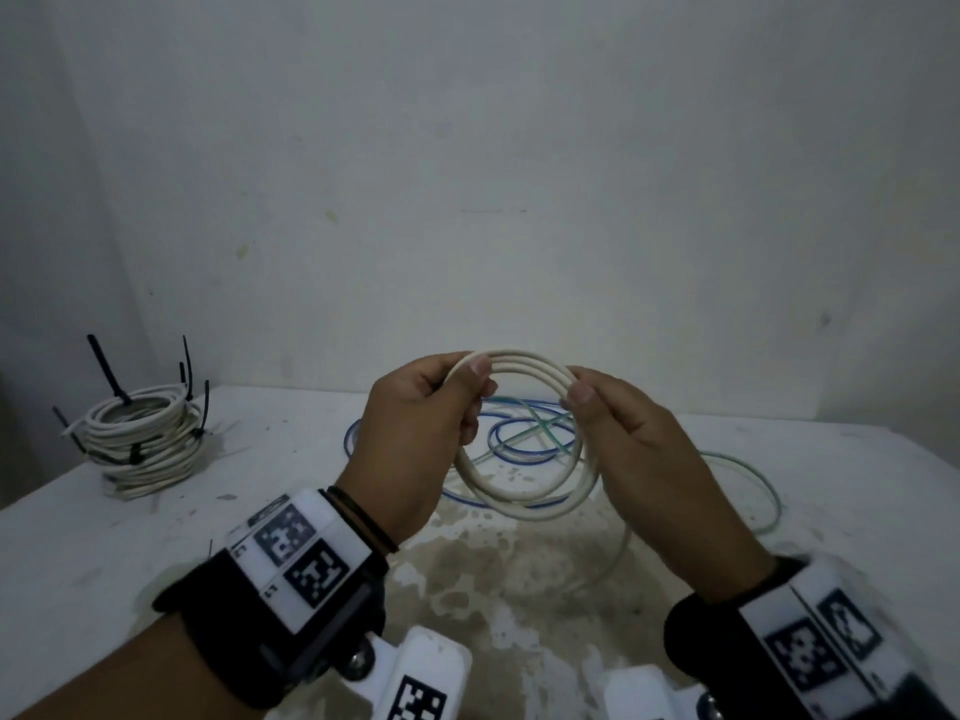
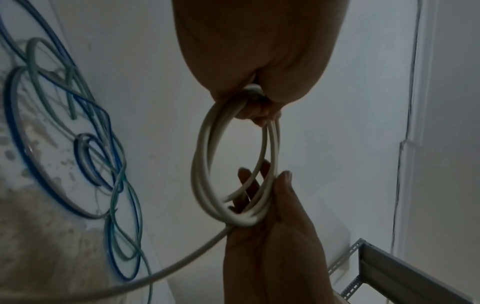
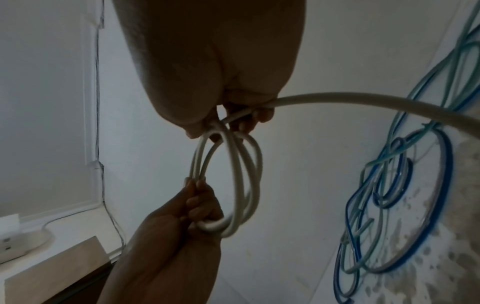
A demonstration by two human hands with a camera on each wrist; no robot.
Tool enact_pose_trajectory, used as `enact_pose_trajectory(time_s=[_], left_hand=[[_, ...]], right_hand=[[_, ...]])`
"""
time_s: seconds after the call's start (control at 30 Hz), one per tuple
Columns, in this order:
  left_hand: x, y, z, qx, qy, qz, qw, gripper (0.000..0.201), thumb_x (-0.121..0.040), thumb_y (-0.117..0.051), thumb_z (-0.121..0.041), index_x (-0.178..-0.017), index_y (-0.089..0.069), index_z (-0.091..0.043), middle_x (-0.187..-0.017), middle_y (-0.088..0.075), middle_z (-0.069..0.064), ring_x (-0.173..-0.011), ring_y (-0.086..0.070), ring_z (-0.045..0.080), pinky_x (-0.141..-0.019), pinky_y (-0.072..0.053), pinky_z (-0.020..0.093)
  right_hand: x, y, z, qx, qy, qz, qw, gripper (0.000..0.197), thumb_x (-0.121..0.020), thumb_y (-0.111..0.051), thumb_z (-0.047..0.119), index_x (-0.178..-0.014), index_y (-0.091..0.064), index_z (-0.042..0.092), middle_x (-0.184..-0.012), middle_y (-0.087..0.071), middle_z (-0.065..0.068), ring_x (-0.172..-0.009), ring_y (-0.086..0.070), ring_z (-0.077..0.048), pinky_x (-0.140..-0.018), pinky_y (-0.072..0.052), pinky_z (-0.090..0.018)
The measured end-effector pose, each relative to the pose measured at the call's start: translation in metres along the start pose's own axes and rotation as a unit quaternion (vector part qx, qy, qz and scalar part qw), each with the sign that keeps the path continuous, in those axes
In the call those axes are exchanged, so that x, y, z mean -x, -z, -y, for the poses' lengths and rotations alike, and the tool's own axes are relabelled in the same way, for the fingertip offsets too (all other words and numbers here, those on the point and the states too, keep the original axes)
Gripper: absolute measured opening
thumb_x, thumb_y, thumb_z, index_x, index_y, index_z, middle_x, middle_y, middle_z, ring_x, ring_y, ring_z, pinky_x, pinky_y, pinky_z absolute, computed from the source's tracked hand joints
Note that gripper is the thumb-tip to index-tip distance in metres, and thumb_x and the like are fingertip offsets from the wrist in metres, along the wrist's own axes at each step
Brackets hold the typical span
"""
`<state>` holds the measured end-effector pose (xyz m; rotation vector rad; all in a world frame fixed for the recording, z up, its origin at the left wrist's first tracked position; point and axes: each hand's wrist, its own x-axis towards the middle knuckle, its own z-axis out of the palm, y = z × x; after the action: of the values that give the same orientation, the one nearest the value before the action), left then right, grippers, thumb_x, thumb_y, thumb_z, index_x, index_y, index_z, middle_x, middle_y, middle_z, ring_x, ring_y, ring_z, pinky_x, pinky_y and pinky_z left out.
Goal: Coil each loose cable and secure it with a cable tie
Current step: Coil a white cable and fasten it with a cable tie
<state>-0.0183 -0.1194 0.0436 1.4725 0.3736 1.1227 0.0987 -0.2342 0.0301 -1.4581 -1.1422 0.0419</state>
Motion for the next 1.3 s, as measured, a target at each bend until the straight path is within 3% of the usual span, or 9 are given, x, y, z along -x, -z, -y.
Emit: enact_pose_trajectory(time_s=[0.1, 0.3, 0.43, 0.53, 0.67, 0.8, 1.03, 1.2, 1.3], left_hand=[[0.005, -0.004, 0.003, 0.037, -0.005, -0.023, 0.999, 0.022, -0.095, -0.055, -0.018, -0.080, -0.066, -0.005, -0.062, -0.049, 0.003, -0.051, -0.039, 0.010, -0.049, -0.038, 0.020], [0.015, -0.006, 0.008, 0.073, -0.004, -0.015, 0.997, 0.020, -0.097, -0.050, -0.016, -0.088, -0.063, -0.002, -0.068, -0.055, 0.003, -0.054, -0.045, 0.009, -0.052, -0.043, 0.018], [0.016, 0.008, 0.009, 0.005, 0.055, 0.054, 0.997, 0.020, -0.097, -0.048, -0.013, -0.091, -0.059, 0.002, -0.083, -0.063, 0.012, -0.074, -0.064, 0.019, -0.070, -0.053, 0.033], [0.008, 0.012, -0.001, -0.144, -0.013, 0.081, 0.986, 0.025, -0.096, -0.052, -0.026, -0.093, -0.061, -0.003, -0.089, -0.064, 0.014, -0.084, -0.062, 0.026, -0.081, -0.051, 0.038], [0.007, -0.003, -0.013, -0.182, 0.041, 0.183, 0.965, 0.043, -0.097, -0.044, -0.045, -0.077, -0.063, -0.012, -0.059, -0.057, 0.002, -0.050, -0.052, 0.018, -0.052, -0.047, 0.032], [0.009, -0.011, -0.006, -0.081, 0.028, 0.098, 0.991, 0.042, -0.094, -0.051, -0.042, -0.062, -0.052, -0.015, -0.051, -0.033, -0.006, -0.045, -0.027, 0.012, -0.045, -0.025, 0.023], [0.012, -0.019, 0.005, 0.111, 0.074, -0.028, 0.991, 0.038, -0.099, -0.043, -0.039, -0.070, -0.039, -0.015, -0.052, -0.020, -0.007, -0.045, -0.014, 0.009, -0.042, -0.015, 0.023], [0.022, -0.028, 0.016, 0.170, 0.091, -0.050, 0.980, 0.033, -0.101, -0.036, -0.039, -0.077, -0.036, -0.016, -0.052, -0.018, -0.007, -0.045, -0.014, 0.009, -0.044, -0.014, 0.025], [0.027, -0.027, 0.023, 0.209, 0.123, -0.033, 0.969, 0.032, -0.101, -0.034, -0.040, -0.089, -0.042, -0.012, -0.054, -0.020, -0.004, -0.043, -0.018, 0.009, -0.042, -0.022, 0.022]], right_hand=[[0.003, -0.012, 0.002, -0.032, -0.001, -0.019, 0.999, 0.018, -0.096, -0.041, 0.037, -0.099, -0.057, 0.043, -0.098, -0.067, 0.017, -0.093, -0.059, 0.008, -0.079, -0.042, -0.005], [0.004, -0.014, 0.008, -0.163, -0.031, -0.052, 0.985, 0.032, -0.098, -0.046, 0.023, -0.073, -0.057, 0.009, -0.052, -0.049, -0.003, -0.046, -0.048, -0.018, -0.047, -0.042, -0.023], [-0.007, 0.005, 0.003, -0.036, 0.024, 0.027, 0.999, 0.029, -0.098, -0.048, 0.025, -0.074, -0.060, 0.015, -0.054, -0.048, 0.006, -0.047, -0.042, -0.008, -0.054, -0.036, -0.028], [-0.010, 0.009, 0.007, 0.129, 0.075, 0.133, 0.980, 0.026, -0.098, -0.048, 0.028, -0.084, -0.066, 0.016, -0.065, -0.057, 0.001, -0.056, -0.049, -0.008, -0.057, -0.039, -0.028], [-0.011, 0.004, 0.017, 0.132, 0.082, 0.140, 0.978, 0.025, -0.096, -0.051, 0.024, -0.076, -0.063, 0.031, -0.066, -0.060, 0.007, -0.058, -0.053, -0.001, -0.055, -0.036, -0.014], [-0.007, 0.000, 0.008, 0.038, 0.036, 0.016, 0.999, 0.010, -0.091, -0.058, 0.032, -0.098, -0.063, 0.027, -0.068, -0.061, 0.009, -0.058, -0.056, -0.001, -0.056, -0.041, -0.013], [0.014, -0.020, -0.007, -0.211, -0.094, -0.101, 0.968, 0.035, -0.097, -0.046, 0.034, -0.073, -0.062, 0.013, -0.060, -0.058, -0.001, -0.055, -0.054, -0.015, -0.061, -0.051, -0.039], [0.013, -0.030, 0.001, -0.424, -0.141, -0.106, 0.888, 0.031, -0.098, -0.045, 0.027, -0.074, -0.055, 0.010, -0.059, -0.052, 0.000, -0.046, -0.048, -0.013, -0.048, -0.049, -0.029], [0.010, -0.026, -0.001, -0.413, -0.131, -0.108, 0.895, 0.034, -0.098, -0.046, 0.025, -0.066, -0.048, 0.013, -0.059, -0.040, -0.001, -0.038, -0.030, -0.010, -0.039, -0.033, -0.020]])
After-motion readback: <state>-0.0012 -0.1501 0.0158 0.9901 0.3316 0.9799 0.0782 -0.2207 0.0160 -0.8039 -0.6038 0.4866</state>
